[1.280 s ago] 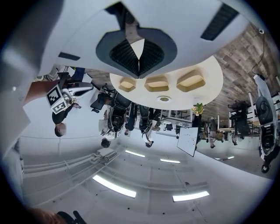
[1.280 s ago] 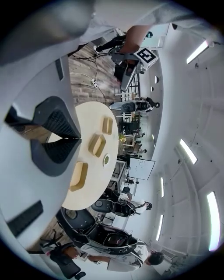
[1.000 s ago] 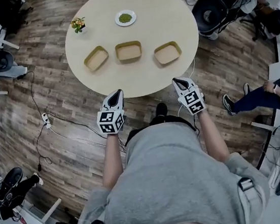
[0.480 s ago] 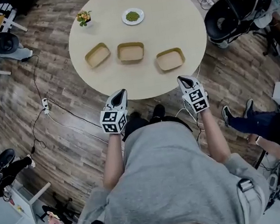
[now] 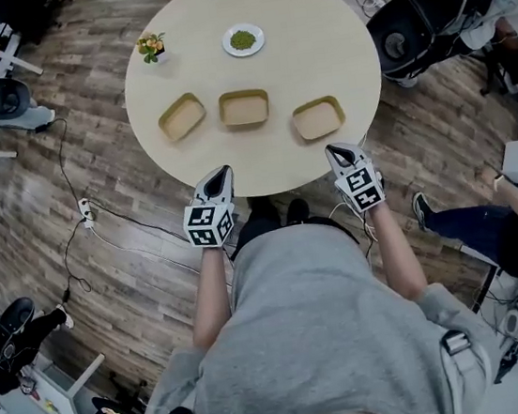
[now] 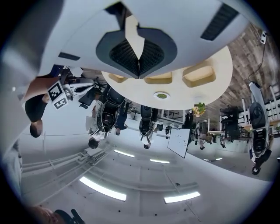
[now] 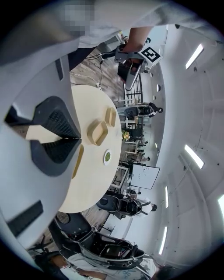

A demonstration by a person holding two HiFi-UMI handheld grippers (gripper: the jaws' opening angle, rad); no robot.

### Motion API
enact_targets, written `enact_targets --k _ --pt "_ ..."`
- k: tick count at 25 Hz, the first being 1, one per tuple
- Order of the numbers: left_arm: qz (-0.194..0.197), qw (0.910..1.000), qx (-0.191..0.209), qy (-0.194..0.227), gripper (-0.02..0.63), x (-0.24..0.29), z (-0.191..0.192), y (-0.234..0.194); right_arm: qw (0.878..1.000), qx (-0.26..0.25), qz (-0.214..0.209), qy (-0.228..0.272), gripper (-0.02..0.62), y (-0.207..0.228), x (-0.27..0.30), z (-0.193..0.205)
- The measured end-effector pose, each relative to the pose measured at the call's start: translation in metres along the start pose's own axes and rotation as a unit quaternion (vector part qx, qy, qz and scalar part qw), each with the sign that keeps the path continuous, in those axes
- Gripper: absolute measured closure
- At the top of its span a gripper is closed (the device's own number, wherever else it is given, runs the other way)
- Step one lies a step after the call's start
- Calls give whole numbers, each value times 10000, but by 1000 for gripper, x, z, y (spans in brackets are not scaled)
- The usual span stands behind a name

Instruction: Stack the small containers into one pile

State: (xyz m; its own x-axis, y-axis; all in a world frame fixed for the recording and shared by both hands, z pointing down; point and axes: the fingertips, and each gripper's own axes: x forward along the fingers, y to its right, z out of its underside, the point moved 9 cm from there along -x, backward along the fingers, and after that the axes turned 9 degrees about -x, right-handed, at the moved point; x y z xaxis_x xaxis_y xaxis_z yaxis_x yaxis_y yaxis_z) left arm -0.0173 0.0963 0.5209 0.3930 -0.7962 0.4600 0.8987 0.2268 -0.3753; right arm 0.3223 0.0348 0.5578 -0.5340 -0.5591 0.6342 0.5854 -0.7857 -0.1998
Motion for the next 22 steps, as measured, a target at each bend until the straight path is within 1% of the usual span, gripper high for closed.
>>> enact_targets --k 5,11,14,18,22 --pt "323 9994 82 36 586 20 -26 -28 9994 114 312 -106 589 3 12 -18" --pt "634 9979 103 -128 586 40 -43 -64 9974 331 591 -243 589 -6 32 -37" --pt "771 9966 181 -224 586 44 -49 -81 9961 435 703 -318 589 -13 41 -45" --pt "746 9966 192 -305 586 50 -55 -104 9957 480 712 -359 589 -23 52 -51" --pt "687 9971 196 -280 586 49 -56 -114 9955 533 646 -443 589 -25 66 -46"
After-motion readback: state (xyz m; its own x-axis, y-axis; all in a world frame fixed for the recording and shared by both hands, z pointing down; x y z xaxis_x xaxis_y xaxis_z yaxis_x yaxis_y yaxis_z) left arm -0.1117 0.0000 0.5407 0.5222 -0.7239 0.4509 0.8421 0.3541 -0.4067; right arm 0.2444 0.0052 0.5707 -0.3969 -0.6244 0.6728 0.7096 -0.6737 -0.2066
